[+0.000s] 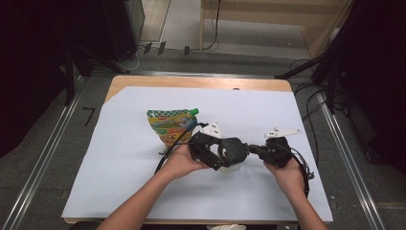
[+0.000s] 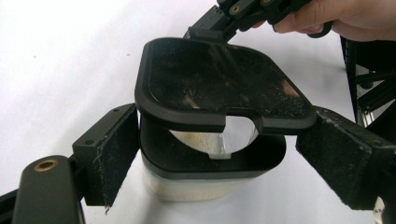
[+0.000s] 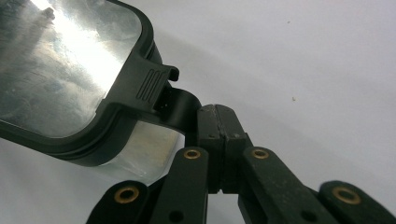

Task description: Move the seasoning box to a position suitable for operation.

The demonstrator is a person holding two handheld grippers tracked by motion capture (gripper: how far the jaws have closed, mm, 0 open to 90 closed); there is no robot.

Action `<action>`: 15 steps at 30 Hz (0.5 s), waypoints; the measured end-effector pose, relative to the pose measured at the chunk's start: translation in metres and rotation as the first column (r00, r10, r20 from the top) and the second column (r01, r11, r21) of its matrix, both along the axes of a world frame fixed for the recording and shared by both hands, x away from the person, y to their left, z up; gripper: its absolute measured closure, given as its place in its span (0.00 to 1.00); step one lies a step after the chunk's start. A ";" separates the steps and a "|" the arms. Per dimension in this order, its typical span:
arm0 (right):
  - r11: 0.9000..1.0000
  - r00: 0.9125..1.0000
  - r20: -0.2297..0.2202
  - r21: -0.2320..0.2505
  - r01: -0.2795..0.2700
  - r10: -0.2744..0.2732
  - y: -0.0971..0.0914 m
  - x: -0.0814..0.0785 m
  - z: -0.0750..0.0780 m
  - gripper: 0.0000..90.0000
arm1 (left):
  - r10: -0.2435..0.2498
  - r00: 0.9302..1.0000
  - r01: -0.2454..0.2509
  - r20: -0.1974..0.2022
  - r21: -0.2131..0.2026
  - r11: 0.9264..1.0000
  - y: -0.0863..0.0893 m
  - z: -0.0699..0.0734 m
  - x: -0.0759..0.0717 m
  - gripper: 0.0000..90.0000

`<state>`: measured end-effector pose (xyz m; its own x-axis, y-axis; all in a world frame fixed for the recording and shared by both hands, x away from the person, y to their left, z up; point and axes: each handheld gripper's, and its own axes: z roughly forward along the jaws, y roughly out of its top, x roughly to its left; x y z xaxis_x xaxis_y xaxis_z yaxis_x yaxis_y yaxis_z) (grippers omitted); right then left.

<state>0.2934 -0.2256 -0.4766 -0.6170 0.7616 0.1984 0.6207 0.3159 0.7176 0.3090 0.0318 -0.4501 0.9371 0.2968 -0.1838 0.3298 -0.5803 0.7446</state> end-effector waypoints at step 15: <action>1.000 1.000 0.003 0.006 0.001 -0.001 0.000 -0.002 0.001 1.00 | 0.000 1.000 0.000 0.011 0.011 1.000 -0.002 0.006 -0.001 0.17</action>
